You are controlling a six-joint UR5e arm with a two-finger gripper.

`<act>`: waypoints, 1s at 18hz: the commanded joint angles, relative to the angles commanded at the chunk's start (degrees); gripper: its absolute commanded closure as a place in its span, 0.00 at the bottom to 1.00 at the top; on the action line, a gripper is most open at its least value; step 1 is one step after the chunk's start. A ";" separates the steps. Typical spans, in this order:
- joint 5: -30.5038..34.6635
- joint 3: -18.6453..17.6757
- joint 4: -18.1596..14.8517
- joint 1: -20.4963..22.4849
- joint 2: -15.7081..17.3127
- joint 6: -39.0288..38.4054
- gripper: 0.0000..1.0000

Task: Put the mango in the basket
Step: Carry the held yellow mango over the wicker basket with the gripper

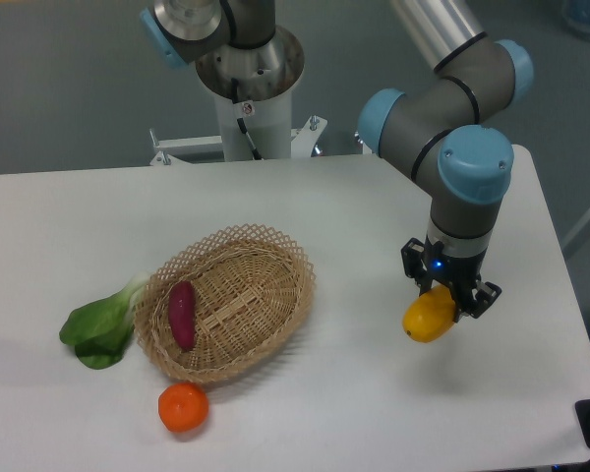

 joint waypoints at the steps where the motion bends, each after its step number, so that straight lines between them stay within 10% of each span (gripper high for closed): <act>1: 0.00 0.00 0.09 0.00 0.00 0.00 0.40; 18: -0.35 -3.24 0.53 -4.12 1.93 -5.45 0.40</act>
